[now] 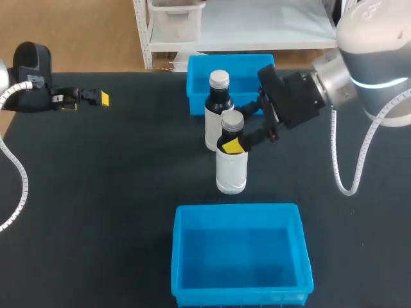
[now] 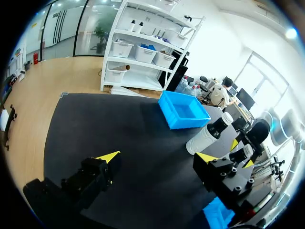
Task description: Pick up the bottle, and place it in the far bin if it is heavy, or in the near bin if it is light.
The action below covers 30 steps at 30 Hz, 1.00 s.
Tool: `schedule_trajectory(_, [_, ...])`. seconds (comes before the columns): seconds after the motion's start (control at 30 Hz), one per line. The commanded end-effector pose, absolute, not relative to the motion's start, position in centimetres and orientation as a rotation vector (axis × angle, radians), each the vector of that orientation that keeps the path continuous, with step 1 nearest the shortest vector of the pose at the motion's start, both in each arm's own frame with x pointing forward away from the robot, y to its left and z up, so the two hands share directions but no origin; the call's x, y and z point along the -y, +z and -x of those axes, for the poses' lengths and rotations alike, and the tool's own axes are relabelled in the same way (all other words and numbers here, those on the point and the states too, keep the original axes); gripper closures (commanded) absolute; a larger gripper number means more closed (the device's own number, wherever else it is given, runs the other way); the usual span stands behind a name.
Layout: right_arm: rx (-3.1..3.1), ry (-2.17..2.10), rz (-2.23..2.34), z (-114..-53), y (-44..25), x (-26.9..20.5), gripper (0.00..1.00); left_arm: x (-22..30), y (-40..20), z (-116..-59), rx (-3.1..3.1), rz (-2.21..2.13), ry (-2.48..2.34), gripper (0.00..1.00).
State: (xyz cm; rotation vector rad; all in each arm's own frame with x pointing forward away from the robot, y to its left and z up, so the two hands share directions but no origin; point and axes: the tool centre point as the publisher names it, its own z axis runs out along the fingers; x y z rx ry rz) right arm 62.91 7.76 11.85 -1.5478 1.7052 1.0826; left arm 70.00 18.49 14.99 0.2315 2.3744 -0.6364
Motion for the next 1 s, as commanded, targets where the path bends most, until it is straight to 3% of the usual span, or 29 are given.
schedule_trajectory(0.03, [-1.706, 1.081, 1.545, -63.02, 11.71, -7.88, 0.29, -18.49, 14.99, -70.00, -2.374, -0.231, -0.636, 0.00])
schedule_trajectory(0.1, [-1.706, 1.081, 1.545, -63.04, 11.71, -7.88, 0.36, -18.49, 14.99, -70.00, -2.374, -0.231, -0.636, 0.00])
schedule_trajectory(0.73, [-1.701, 1.084, 1.546, -63.02, 11.72, -7.84, 0.58, -18.49, 14.99, -70.00, -2.374, -0.231, -0.636, 0.00])
schedule_trajectory(0.83, [-1.695, 1.086, 1.546, -62.95, 11.88, -7.72, 0.80, -18.49, 14.99, -70.00, -2.374, -0.231, -0.636, 0.00])
schedule_trajectory(0.87, [-1.691, 1.088, 1.547, -62.92, 11.97, -7.65, 1.00, -18.49, 14.99, -70.00, -2.374, -0.231, -0.636, 0.00])
schedule_trajectory(1.0, [-1.678, 1.091, 1.551, -62.75, 12.39, -7.30, 1.00, -18.49, 14.99, -70.00, -2.374, -0.231, -0.636, 0.00])
